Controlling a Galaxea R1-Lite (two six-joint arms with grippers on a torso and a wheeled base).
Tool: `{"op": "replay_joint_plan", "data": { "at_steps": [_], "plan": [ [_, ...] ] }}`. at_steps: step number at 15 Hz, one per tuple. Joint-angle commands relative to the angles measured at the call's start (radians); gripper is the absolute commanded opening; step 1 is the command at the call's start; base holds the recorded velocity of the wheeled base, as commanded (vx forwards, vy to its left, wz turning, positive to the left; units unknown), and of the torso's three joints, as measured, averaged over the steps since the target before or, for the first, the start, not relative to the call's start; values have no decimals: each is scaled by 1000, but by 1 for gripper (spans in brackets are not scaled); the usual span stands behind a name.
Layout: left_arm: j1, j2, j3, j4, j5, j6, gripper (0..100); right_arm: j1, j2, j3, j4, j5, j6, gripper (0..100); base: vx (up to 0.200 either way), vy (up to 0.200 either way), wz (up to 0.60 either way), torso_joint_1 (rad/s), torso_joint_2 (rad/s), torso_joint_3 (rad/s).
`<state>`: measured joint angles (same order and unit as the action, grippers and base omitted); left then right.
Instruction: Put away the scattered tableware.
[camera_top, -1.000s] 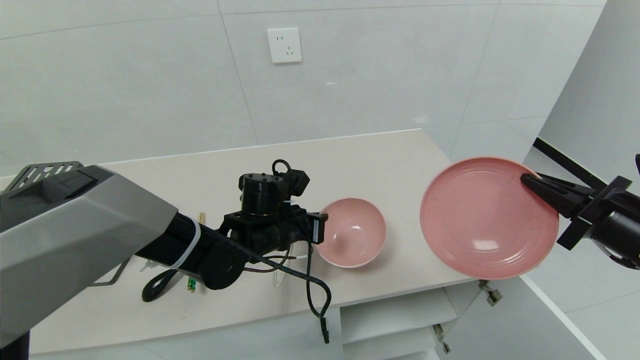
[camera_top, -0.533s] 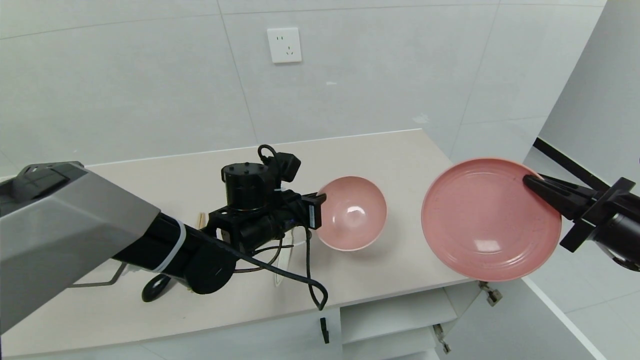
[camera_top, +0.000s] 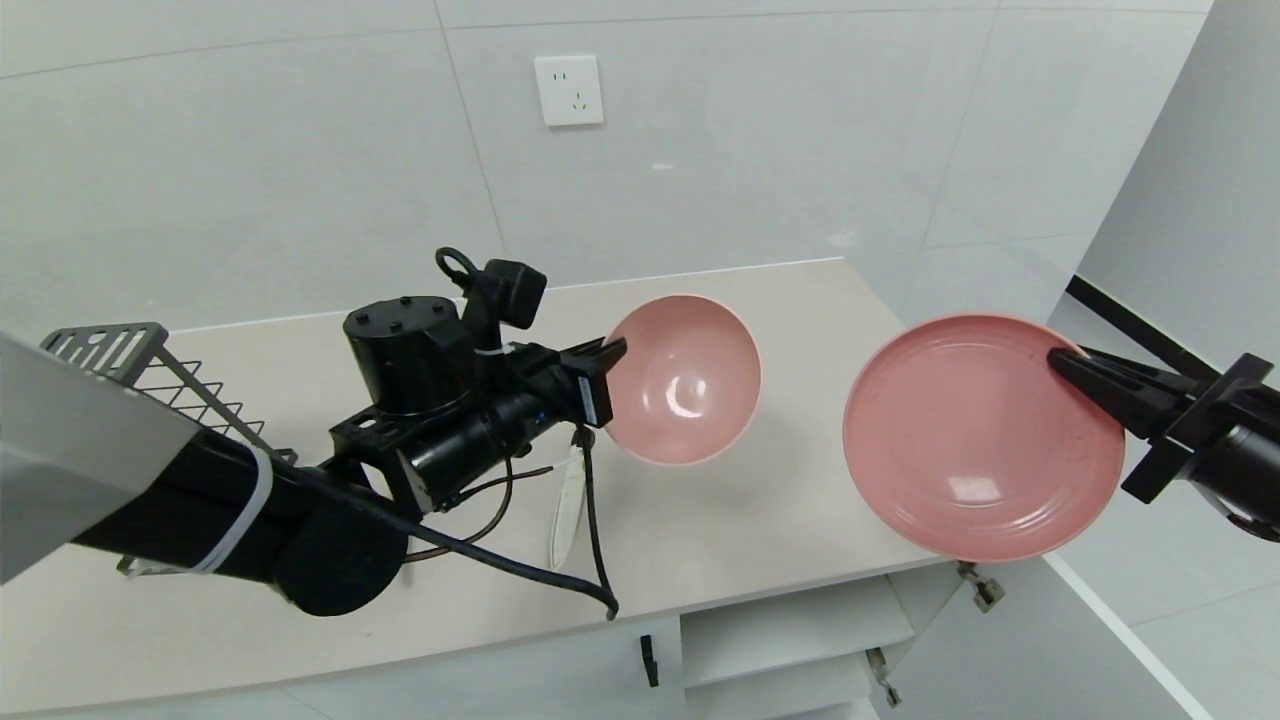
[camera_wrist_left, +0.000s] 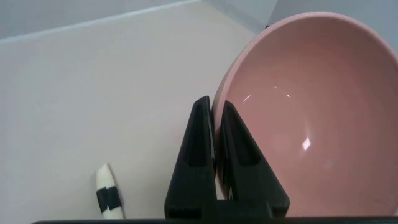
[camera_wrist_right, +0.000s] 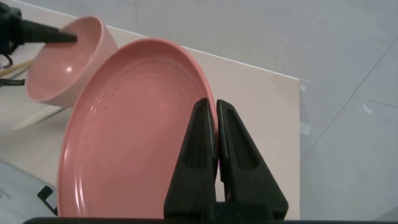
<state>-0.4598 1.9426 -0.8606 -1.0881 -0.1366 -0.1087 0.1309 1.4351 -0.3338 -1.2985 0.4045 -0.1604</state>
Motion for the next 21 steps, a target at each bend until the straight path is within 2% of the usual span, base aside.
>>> {"op": "replay_joint_plan", "data": {
  "at_steps": [1, 3, 4, 6, 8, 9, 11, 14, 17, 19, 21],
  "plan": [
    [16, -79, 60, -9, 0, 23, 0, 0, -10, 1, -1, 1, 1, 0, 0, 0, 0, 0, 0, 0],
    [32, -160, 123, -10, -11, 44, 0, 0, -19, 4, -1, 1, 5, 0, 0, 0, 0, 0, 0, 0],
    [33, -169, 130, -10, -14, 46, 0, 0, -21, 4, -1, 1, 5, 0, 0, 0, 0, 0, 0, 0],
    [56, -246, 209, -13, -26, 49, 0, 0, -22, 12, -1, 1, 5, 0, 0, 0, 0, 0, 0, 0],
    [72, -269, 264, -65, -49, 50, 0, 0, -25, 4, -1, 1, 9, 0, 0, 0, 0, 0, 0, 0],
    [73, -267, 301, -130, -52, 47, 0, 0, -38, 2, 2, -1, 27, 0, 0, 0, 0, 0, 0, 0],
    [73, -266, 316, -170, -66, 50, 0, 0, -56, 4, 2, -1, 85, 0, 0, 0, 0, 0, 0, 0],
    [73, -264, 319, -253, -113, 47, 0, 1, -50, 7, -24, -4, 96, 0, 0, 0, 0, 0, 0, 0],
    [75, -266, 318, -265, -159, 46, 0, 41, -27, 24, -67, -4, 88, 0, 0, 0, 0, 0, 0, 0],
    [73, -260, 315, -303, -153, 73, 0, 65, -22, 47, -110, -9, 59, 0, 0, 0, 0, 0, 0, 0],
    [73, -261, 336, -303, -110, 73, 0, 67, -27, 56, -123, -15, 55, 0, 0, 0, 0, 0, 0, 0]
  ]
}}
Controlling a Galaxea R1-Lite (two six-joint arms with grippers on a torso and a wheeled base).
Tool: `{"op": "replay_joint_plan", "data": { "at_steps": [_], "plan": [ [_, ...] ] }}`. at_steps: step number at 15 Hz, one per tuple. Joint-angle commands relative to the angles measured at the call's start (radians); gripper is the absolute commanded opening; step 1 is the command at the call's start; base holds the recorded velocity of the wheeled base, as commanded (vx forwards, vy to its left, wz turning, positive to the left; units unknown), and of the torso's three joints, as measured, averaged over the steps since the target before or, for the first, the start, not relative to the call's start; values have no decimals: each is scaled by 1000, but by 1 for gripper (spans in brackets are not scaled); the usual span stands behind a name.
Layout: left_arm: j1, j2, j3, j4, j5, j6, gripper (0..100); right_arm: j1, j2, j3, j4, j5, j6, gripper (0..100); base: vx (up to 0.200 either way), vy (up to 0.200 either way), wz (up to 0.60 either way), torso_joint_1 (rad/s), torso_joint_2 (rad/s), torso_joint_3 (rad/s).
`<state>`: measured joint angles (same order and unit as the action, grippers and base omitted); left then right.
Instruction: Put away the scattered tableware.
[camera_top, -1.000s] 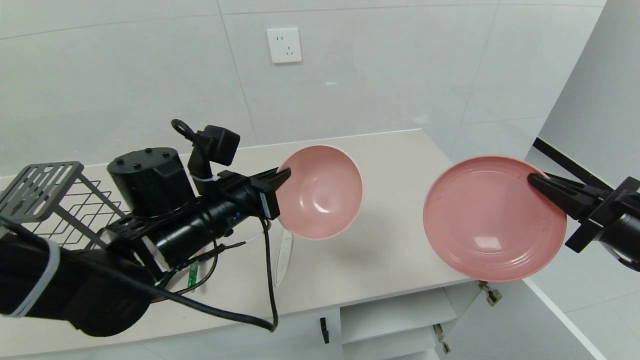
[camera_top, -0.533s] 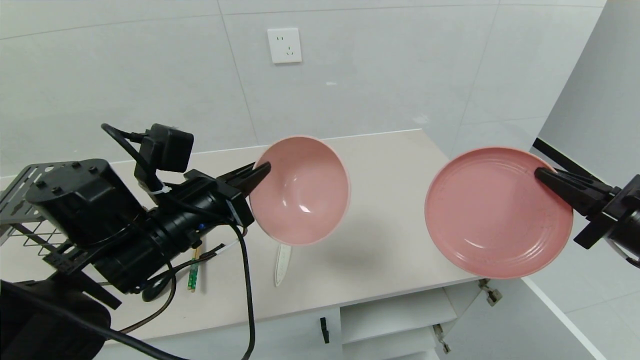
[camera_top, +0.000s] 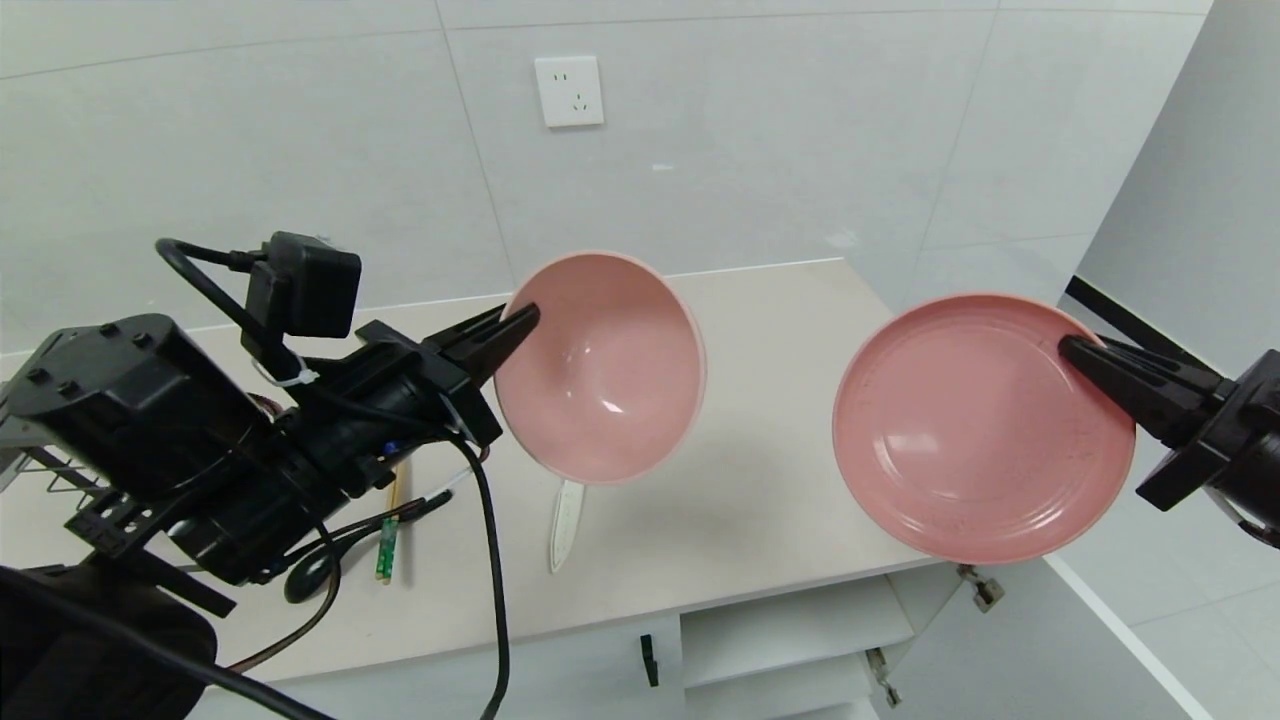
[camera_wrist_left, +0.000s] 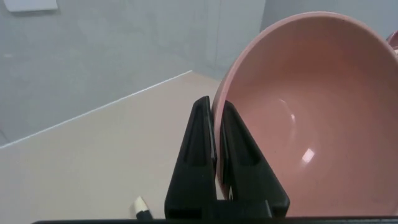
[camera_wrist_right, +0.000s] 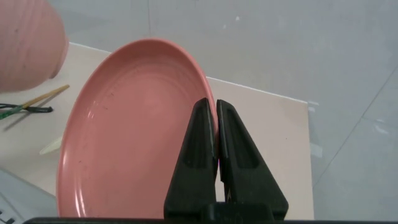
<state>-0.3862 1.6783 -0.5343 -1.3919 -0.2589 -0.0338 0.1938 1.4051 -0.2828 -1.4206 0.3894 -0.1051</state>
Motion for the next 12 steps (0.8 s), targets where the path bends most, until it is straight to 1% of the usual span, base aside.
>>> {"op": "replay_joint_plan", "data": {
  "at_steps": [1, 2, 4, 6, 7, 8, 9, 10, 11, 12],
  "plan": [
    [-2, 14, 16, -9, 37, -6, 0, 1, 3, 14, -1, -3, -1, 0, 0, 0, 0, 0, 0, 0],
    [-2, 15, 17, -10, 43, -6, 0, 1, 5, 19, -1, -3, -1, 0, 0, 0, 0, 0, 0, 0],
    [-3, 1, 34, -13, 90, 2, 0, 1, 14, 45, -18, -23, -2, 0, 0, 0, 0, 0, 0, 0],
    [-26, 15, 42, -13, 110, 8, 0, -1, 23, 48, -47, -67, -4, 0, 0, 0, 0, 0, 0, 0],
    [-56, 31, 54, -29, 125, 31, 0, -1, 38, 53, -89, -67, -4, 0, 0, 0, 0, 0, 0, 0],
    [-79, 54, 60, -75, 139, 74, 0, 1, 57, 56, -150, -67, -2, 0, 0, 0, 0, 0, 0, 0],
    [-82, 67, 62, -98, 150, 107, 0, 1, 72, 56, -150, -67, -2, 0, 0, 0, 0, 0, 0, 0],
    [-82, 104, 66, -157, 158, 187, 0, 1, 87, 59, -150, -67, -1, 0, 0, 0, 0, 0, 0, 0],
    [-82, 113, 69, -174, 159, 199, 0, 1, 87, 60, -150, -67, -2, 0, 0, 0, 0, 0, 0, 0],
    [-80, 132, 69, -179, 182, 233, 0, 6, 89, 68, -150, -67, -2, 0, 0, 0, 0, 0, 0, 0]
  ]
}}
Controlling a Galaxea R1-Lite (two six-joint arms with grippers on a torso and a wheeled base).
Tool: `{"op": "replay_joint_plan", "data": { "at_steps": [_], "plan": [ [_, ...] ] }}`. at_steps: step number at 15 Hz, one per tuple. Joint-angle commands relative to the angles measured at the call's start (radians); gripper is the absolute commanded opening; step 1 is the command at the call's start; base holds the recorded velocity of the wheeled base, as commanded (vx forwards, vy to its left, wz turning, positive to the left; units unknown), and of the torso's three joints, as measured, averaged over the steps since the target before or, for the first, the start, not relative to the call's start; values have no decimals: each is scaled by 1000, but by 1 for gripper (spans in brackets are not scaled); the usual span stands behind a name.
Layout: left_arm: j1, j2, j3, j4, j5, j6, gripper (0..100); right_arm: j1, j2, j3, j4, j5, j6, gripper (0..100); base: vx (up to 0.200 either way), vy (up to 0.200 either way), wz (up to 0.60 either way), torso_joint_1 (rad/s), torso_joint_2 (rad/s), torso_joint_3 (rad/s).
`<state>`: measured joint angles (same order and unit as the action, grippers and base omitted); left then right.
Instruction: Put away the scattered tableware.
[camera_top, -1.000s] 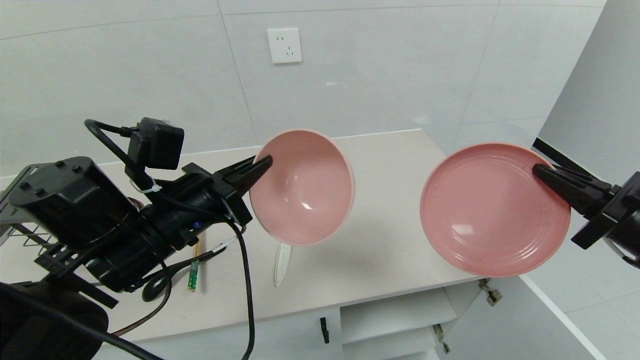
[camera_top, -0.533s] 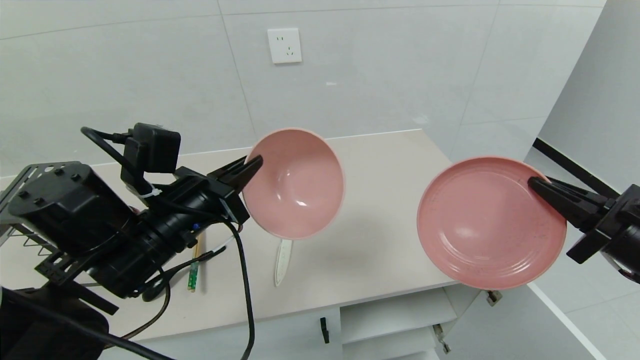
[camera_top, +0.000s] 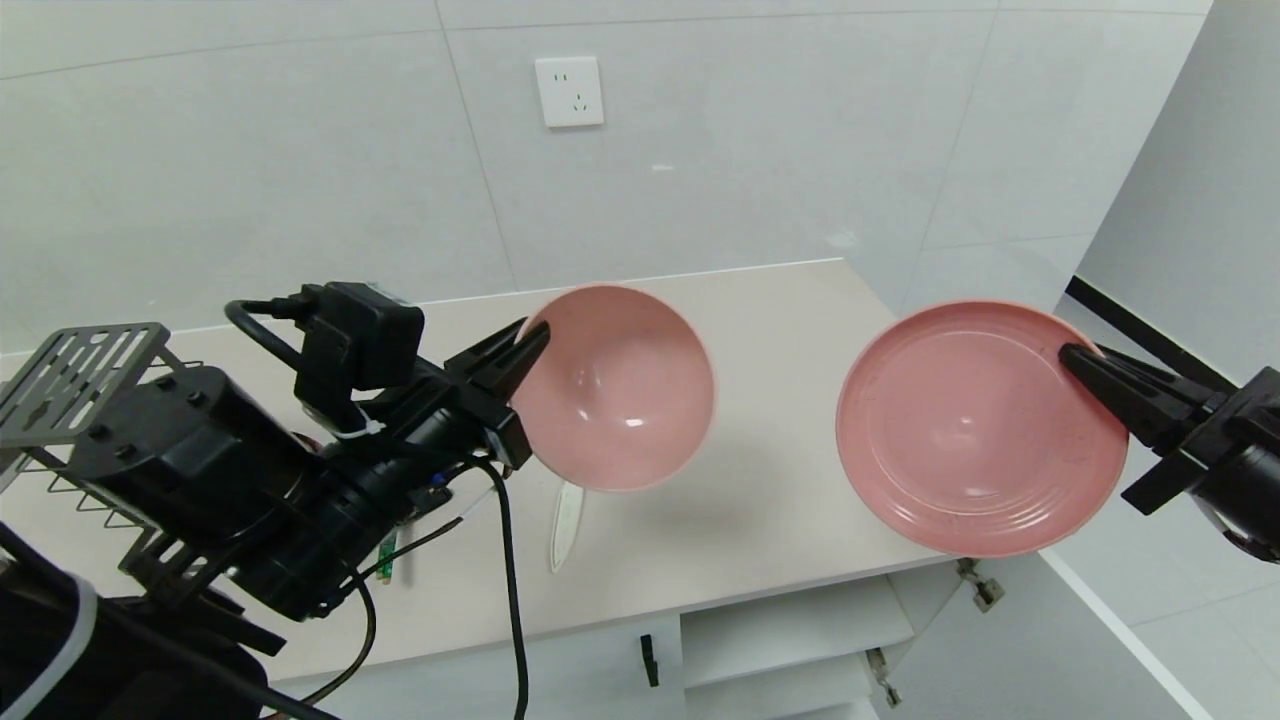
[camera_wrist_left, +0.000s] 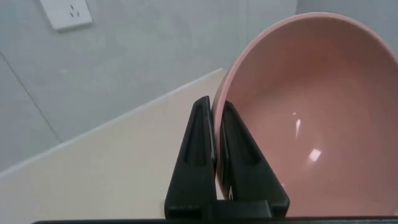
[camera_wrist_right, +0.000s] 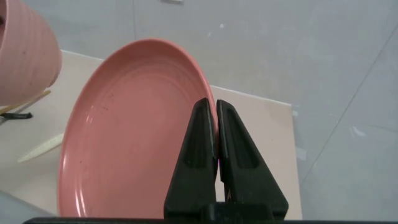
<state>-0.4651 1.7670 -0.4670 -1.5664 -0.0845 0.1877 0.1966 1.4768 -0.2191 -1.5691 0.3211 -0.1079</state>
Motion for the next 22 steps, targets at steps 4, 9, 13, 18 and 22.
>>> {"op": "replay_joint_plan", "data": {
  "at_steps": [4, 9, 13, 18, 22],
  "plan": [
    [14, 14, -25, -4, 29, 33, 0, 3, 10, 4, -2, 1, -1, 0, 0, 0, 0, 0, 0, 0],
    [14, 6, -35, -4, 31, 35, 0, 24, 8, 15, -2, 1, -1, 0, -40, 0, 0, 0, 1, 0],
    [13, 19, -35, -4, 31, 35, 0, 24, 10, 27, -2, 1, -1, 0, -200, 0, 0, 6, 2, 2],
    [6, 12, -19, -4, 29, 33, 0, 24, -3, 67, -2, 1, -3, 0, -80, 0, 0, -1, 2, 0],
    [-109, -17, 94, -4, 29, 35, 0, 24, -3, 96, -2, 1, -3, 0, 0, 0, 0, 0, 0, 0]
  ]
}}
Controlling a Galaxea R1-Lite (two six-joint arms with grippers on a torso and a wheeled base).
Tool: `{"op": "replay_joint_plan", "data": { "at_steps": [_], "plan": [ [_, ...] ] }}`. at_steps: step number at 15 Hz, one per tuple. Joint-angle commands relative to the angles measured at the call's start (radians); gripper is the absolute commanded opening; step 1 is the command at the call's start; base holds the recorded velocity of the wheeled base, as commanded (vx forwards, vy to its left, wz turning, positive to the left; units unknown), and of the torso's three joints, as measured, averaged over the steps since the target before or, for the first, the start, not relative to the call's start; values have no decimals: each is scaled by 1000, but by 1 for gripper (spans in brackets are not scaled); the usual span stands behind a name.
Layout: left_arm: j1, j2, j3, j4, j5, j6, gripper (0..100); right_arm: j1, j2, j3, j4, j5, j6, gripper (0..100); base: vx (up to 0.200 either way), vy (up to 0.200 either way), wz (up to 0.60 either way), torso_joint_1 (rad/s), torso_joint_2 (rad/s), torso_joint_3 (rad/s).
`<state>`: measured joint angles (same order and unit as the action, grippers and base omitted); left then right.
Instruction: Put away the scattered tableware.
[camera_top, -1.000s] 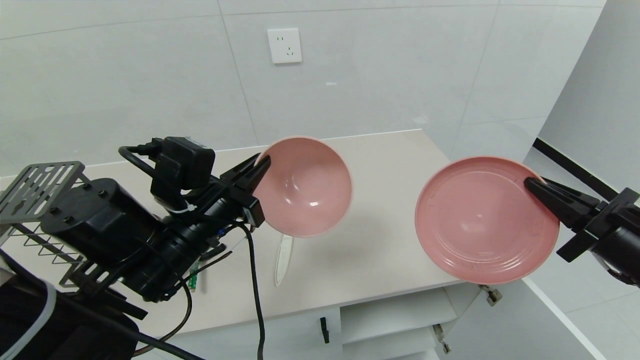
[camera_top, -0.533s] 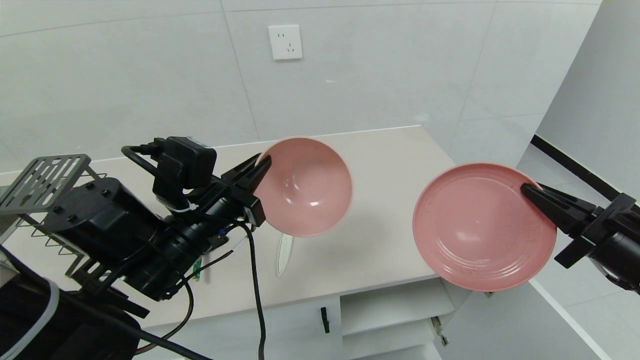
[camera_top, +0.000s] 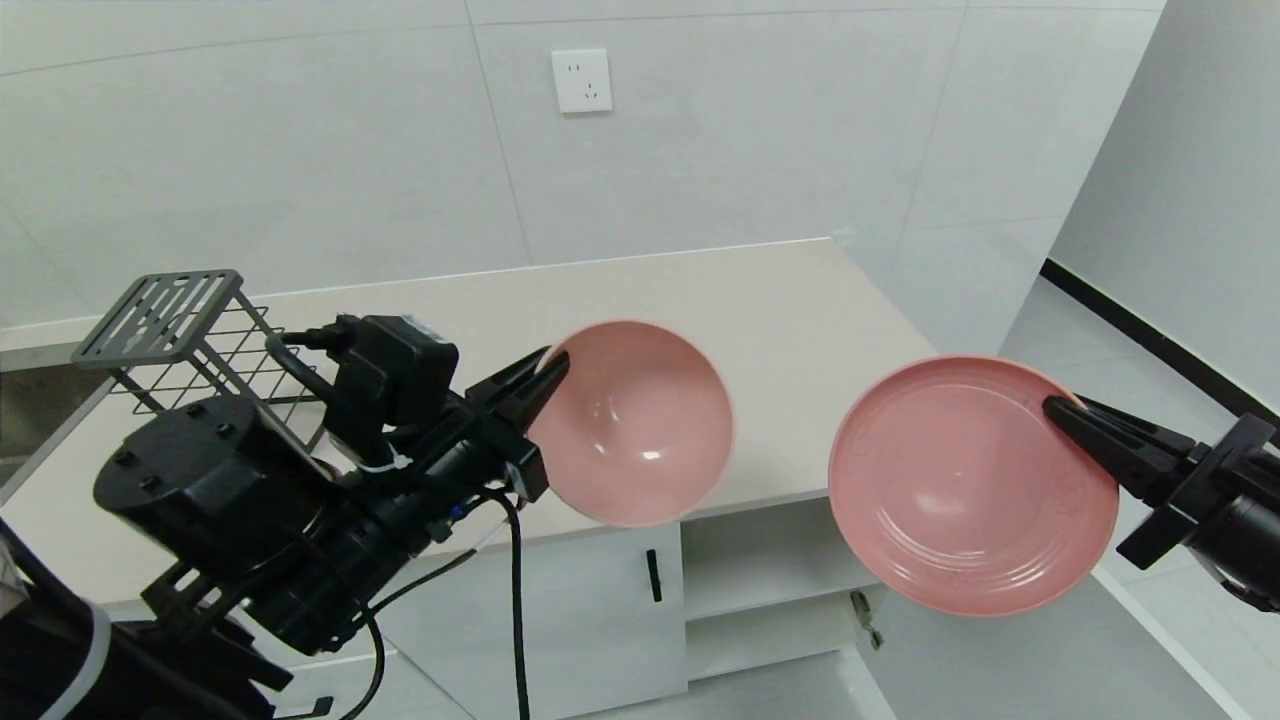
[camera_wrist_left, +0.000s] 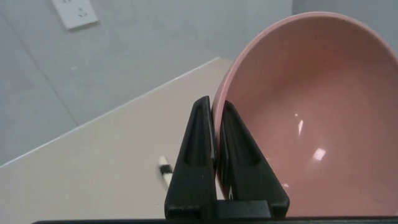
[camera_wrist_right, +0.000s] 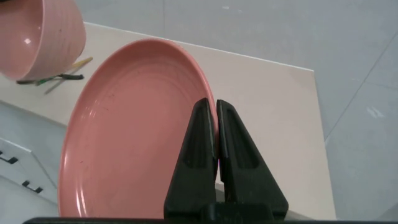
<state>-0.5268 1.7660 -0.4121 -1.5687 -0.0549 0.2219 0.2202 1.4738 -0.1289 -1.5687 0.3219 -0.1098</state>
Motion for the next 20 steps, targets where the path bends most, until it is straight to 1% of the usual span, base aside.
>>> {"op": "replay_joint_plan", "data": {
  "at_steps": [1, 2, 3, 4, 5, 6, 7, 8, 11, 13, 16, 17, 18, 20],
  "plan": [
    [-90, -17, 69, -2, 0, 2, 0, 1, 3, 12, -2, 0, -1, 0, 0, 0, 0, 0, 0, 0],
    [-113, -16, 84, -2, 0, 5, 0, 1, 8, 15, -2, 0, -1, 0, 0, 0, 0, 0, 0, 0],
    [-131, -13, 105, -2, -2, 20, 0, 1, 17, 25, -2, 0, -1, 0, 0, 0, 0, 0, 0, 0],
    [-136, -11, 127, -2, 0, 36, 0, 1, 25, 29, -2, 0, -1, 0, 0, 0, 0, 0, 0, 0],
    [-137, -13, 139, -2, 0, 39, 0, 1, 26, 32, -2, 0, -1, 0, 0, 0, 0, 0, 0, 0],
    [-140, -19, 176, -2, 0, 43, 0, 1, 34, 34, -2, 0, -1, 0, 0, 0, 0, 0, 0, 0],
    [-147, -22, 214, -2, 0, 47, 0, 1, 43, 35, -2, 0, -1, 0, 0, 0, 0, 0, 0, 0],
    [-147, -33, 233, -2, 0, 47, 0, 2, 48, 38, -2, 0, -1, 0, 0, 0, 0, 0, 0, 0],
    [-142, -83, 239, -2, 0, 45, 0, 7, 59, 60, -2, 0, -2, 0, 0, 0, 0, 0, 0, 0],
    [-140, -106, 243, -2, 0, 45, 0, 24, 59, 63, -2, 0, -2, 0, 0, 0, 0, -139, 300, 149],
    [-110, -135, 243, -2, 1, 45, 0, 41, 59, 65, -2, 0, -2, 0, 0, 0, 0, -115, 240, 110],
    [-71, -138, 243, -2, 1, 43, 0, 41, 57, 66, -2, 0, -2, 0, 0, 0, 0, -66, 119, 66],
    [-56, -141, 248, -2, 1, 43, 0, 42, 57, 69, -2, 0, -2, 0, 0, 0, 0, -154, 300, 144],
    [-56, -143, 311, -2, 0, 43, 0, 70, 60, 81, -2, 0, -7, 0, 0, 0, 0, -217, 442, 208]
  ]
}}
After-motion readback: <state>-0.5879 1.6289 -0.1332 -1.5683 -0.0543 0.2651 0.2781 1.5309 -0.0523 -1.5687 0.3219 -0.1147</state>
